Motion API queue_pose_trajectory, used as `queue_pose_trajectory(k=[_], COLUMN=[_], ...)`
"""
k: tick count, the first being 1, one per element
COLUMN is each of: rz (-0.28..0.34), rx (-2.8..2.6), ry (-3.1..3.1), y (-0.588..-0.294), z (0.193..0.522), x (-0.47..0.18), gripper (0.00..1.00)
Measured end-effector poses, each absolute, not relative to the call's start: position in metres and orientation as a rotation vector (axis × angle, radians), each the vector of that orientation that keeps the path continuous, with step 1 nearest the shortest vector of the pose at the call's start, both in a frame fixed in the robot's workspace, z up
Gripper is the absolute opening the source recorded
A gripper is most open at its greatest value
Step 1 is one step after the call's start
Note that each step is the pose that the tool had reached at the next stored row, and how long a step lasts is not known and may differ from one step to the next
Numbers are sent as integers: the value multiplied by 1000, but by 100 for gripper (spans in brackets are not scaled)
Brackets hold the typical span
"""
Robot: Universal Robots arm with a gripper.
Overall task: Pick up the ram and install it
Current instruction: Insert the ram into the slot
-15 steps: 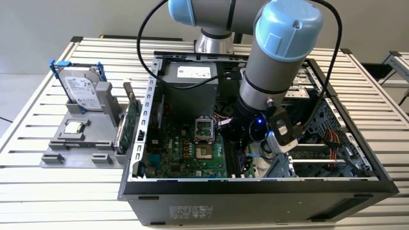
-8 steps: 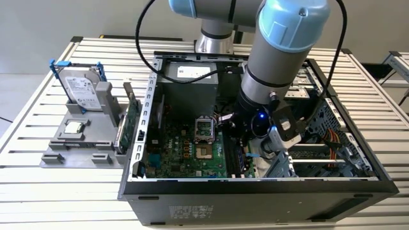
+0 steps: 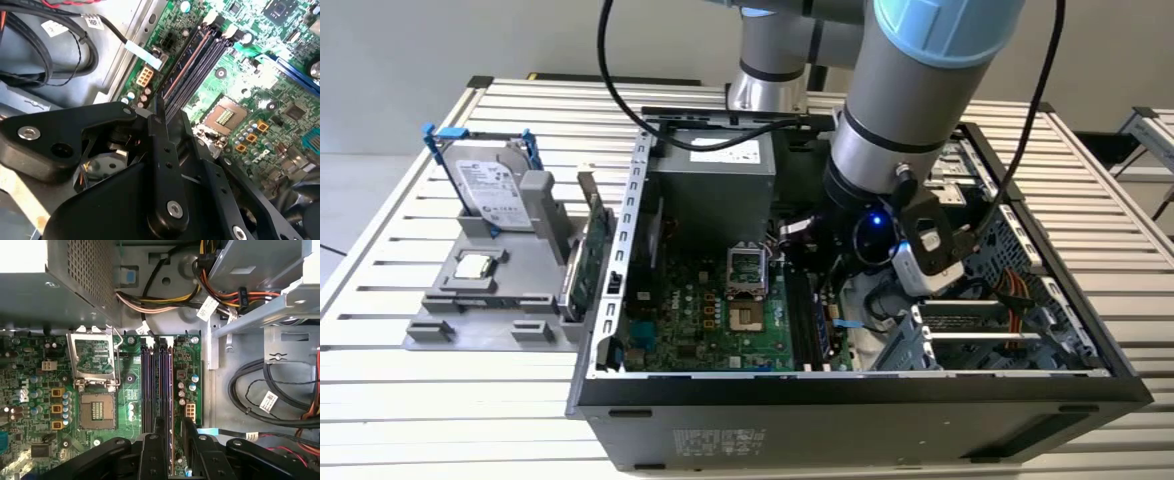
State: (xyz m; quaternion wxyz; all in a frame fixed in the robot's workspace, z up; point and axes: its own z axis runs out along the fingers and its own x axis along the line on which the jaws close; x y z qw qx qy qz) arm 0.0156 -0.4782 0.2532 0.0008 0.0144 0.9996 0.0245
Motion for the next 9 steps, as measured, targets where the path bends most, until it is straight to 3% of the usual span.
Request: queue_pose_trajectory(k=[1,2,9], rz=[77,77,77], rx=[45,45,43], ry=[3139,3139,3139], y=[-478,-478,-478], z=[253,254,255], x=[16,16,15], gripper=[100,0,0])
